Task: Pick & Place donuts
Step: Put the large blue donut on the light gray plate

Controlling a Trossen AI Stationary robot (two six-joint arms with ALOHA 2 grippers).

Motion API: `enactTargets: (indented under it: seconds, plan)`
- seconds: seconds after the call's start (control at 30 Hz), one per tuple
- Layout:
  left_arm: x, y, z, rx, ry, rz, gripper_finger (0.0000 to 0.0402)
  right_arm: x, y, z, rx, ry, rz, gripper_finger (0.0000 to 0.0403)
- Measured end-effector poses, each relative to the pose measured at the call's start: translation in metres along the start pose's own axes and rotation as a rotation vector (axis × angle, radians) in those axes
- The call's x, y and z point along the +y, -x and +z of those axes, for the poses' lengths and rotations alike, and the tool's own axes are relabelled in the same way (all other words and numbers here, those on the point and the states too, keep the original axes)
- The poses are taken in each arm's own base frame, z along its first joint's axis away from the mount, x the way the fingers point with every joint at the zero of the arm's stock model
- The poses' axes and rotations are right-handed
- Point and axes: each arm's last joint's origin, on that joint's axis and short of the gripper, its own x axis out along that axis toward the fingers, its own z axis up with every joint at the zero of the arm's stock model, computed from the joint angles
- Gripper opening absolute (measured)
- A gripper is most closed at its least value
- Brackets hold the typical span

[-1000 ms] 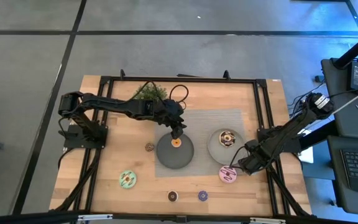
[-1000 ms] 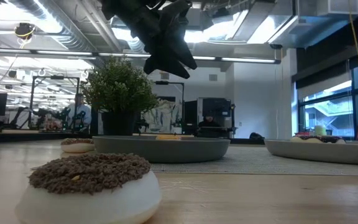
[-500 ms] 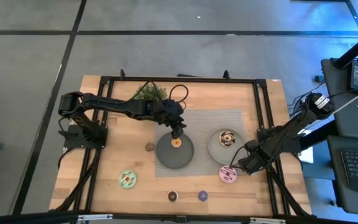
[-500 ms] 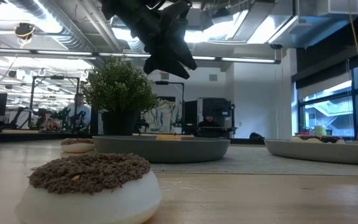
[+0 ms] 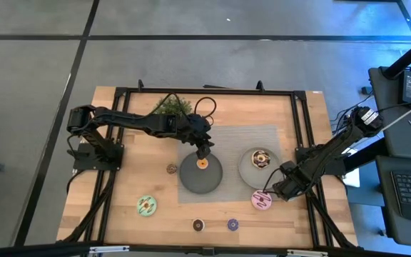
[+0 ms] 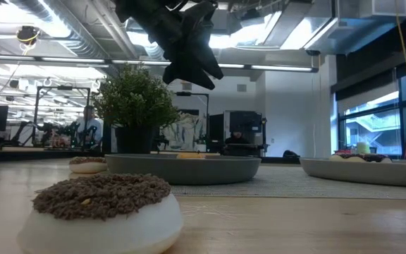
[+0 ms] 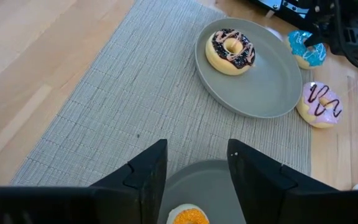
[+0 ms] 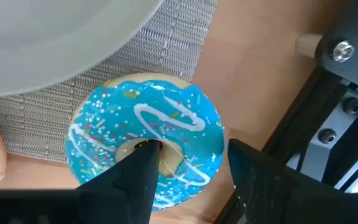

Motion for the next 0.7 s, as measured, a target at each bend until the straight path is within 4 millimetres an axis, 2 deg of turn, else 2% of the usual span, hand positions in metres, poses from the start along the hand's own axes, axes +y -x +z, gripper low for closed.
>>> enactTargets:
  seconds: [0.37,0.7]
  plan:
    - [0.000,0.000,0.000,0.001,-0.001,-0.001,0.0162,0.001,-0.001,0.000,0.005,-0.007,-0.011,0.0166]
    - [-0.001,0.000,-0.001,0.002,-0.002,-0.002,0.0164,0.012,-0.017,-0.003,0.027,-0.014,-0.055,0.0166]
